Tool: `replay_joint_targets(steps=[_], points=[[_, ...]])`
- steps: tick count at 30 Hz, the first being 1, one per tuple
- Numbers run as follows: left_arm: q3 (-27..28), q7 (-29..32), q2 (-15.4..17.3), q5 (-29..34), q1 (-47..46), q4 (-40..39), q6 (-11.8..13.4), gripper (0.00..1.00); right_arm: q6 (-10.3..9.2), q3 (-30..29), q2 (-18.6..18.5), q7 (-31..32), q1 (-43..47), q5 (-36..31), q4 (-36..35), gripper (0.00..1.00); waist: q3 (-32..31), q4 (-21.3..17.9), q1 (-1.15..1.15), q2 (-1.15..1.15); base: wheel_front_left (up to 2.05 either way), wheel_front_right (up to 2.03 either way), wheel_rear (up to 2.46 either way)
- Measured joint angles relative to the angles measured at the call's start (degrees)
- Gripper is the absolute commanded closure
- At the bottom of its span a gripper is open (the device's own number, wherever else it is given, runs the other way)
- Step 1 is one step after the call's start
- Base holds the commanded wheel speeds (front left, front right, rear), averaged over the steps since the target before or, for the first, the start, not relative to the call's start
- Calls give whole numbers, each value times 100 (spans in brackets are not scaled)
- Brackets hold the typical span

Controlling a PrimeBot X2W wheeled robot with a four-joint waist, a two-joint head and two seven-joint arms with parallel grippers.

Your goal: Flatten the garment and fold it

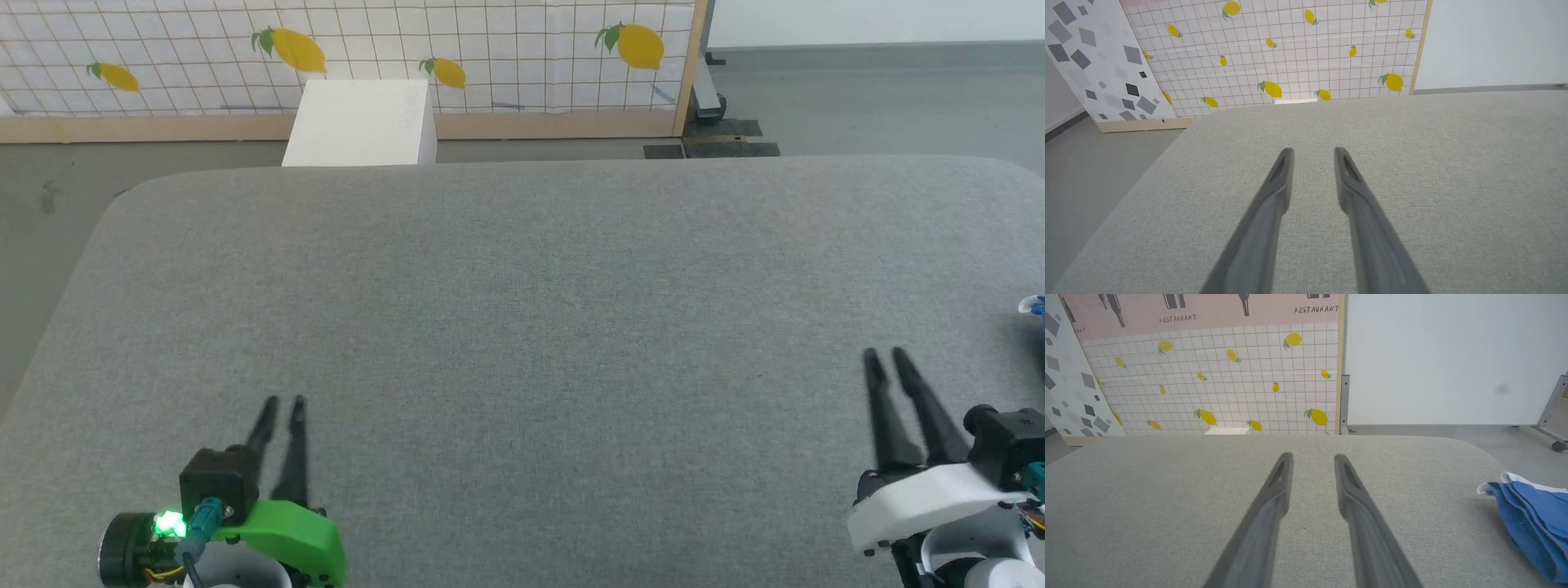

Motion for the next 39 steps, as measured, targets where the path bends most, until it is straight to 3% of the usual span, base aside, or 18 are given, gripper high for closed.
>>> replay_joint_targets(steps=[39], points=[[883,328,-784,914,8,33,-700,100,0,172,1,19,-2,-127,77,100,-2,96,0,0,0,0,0]])
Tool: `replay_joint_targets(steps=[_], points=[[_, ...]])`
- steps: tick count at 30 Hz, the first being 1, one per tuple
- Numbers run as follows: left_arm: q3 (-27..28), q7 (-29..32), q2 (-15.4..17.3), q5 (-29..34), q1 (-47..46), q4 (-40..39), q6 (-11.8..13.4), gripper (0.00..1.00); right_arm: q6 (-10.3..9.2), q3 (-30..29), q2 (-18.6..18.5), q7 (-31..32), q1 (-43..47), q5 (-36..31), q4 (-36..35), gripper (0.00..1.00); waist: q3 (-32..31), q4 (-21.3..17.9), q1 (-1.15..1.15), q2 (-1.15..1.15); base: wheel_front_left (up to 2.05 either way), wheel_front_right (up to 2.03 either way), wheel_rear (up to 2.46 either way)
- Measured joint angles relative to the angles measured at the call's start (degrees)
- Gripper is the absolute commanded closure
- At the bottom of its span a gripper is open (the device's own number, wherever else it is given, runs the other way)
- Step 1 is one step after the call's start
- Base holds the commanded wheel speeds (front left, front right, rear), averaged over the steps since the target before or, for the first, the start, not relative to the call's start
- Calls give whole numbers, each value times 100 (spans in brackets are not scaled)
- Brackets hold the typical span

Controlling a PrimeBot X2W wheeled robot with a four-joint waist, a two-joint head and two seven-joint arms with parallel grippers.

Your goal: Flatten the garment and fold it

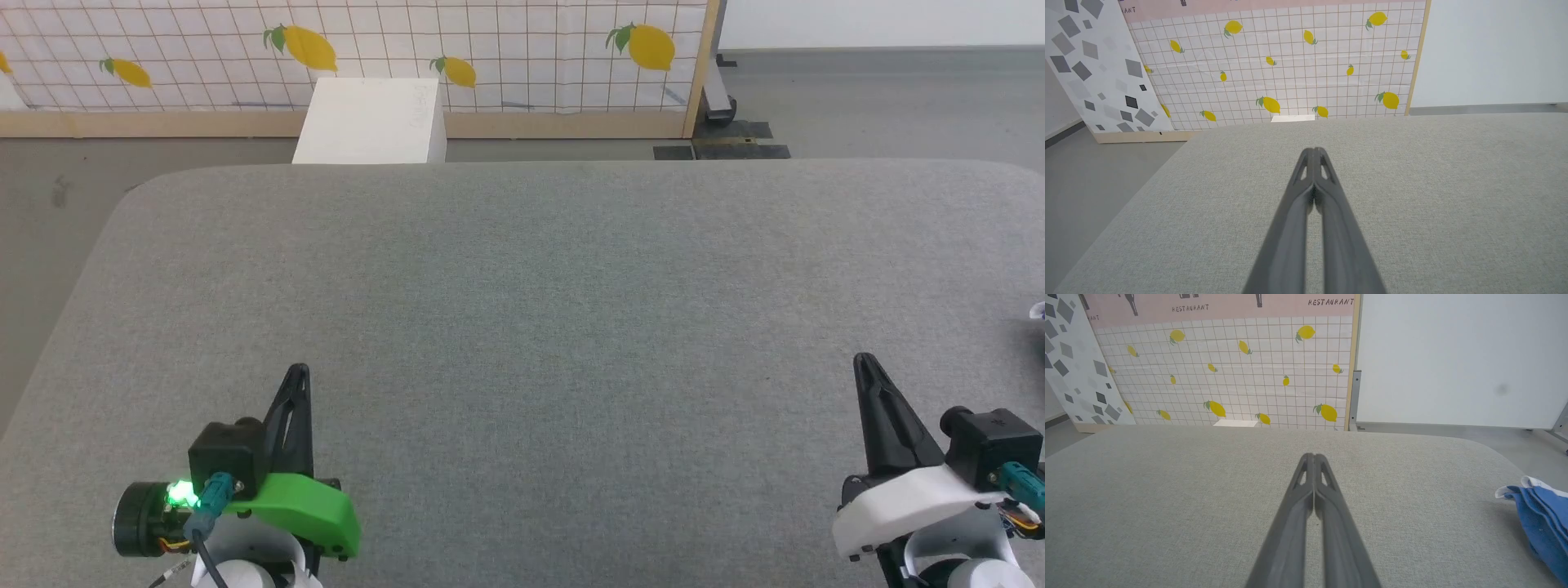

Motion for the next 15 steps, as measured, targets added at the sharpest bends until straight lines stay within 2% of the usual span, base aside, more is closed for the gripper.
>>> replay_joint_targets(steps=[15], points=[[378,132,-335,391,54,14,-285,100,0,77,1,7,-3,-69,40,100,-1,39,0,0,0,0,0]])
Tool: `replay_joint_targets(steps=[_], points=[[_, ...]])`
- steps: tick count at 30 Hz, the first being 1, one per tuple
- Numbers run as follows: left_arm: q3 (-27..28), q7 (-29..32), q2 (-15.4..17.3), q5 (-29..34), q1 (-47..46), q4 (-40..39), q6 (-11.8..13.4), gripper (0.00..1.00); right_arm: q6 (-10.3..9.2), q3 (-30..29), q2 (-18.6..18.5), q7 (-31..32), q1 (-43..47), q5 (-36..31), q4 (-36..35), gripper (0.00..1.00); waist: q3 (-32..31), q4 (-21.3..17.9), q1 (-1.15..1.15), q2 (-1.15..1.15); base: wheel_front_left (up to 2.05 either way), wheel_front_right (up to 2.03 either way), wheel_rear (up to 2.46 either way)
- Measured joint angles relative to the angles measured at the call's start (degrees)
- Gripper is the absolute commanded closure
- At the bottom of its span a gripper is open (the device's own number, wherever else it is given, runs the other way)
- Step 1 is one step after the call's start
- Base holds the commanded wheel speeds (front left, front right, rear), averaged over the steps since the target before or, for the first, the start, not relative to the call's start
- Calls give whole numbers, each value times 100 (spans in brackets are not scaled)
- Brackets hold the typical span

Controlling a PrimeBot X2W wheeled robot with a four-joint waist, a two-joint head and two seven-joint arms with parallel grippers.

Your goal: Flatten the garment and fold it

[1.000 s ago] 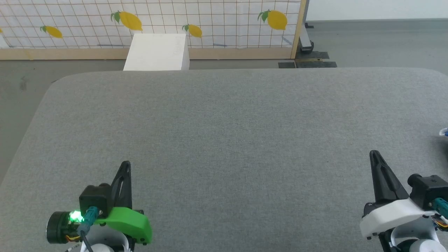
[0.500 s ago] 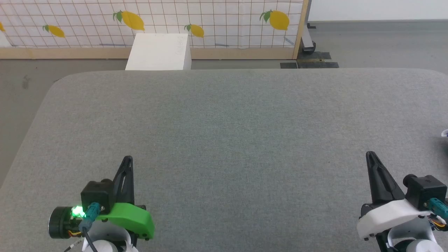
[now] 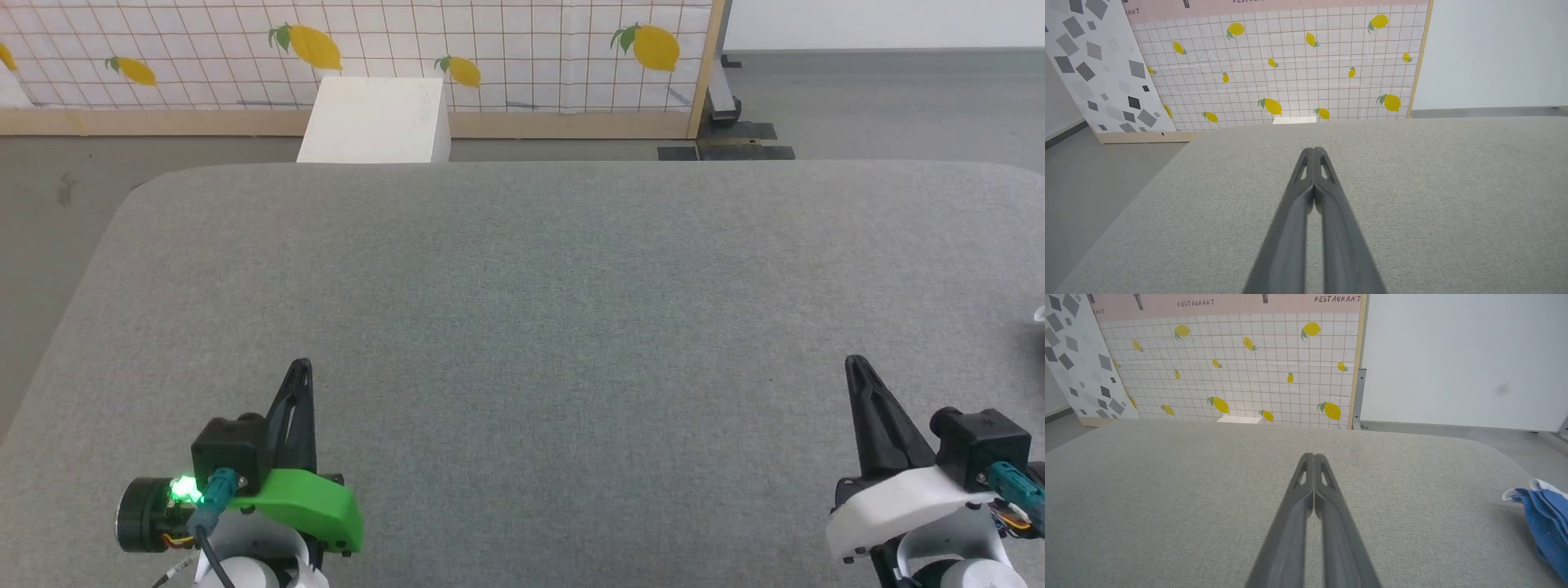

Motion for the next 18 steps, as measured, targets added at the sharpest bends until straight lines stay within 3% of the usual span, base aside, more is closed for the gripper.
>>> replay_joint_targets(steps=[18], points=[[450,166,-394,459,35,18,-349,100,0,92,5,41,-22,-52,44,100,-1,46,0,0,0,0,0]])
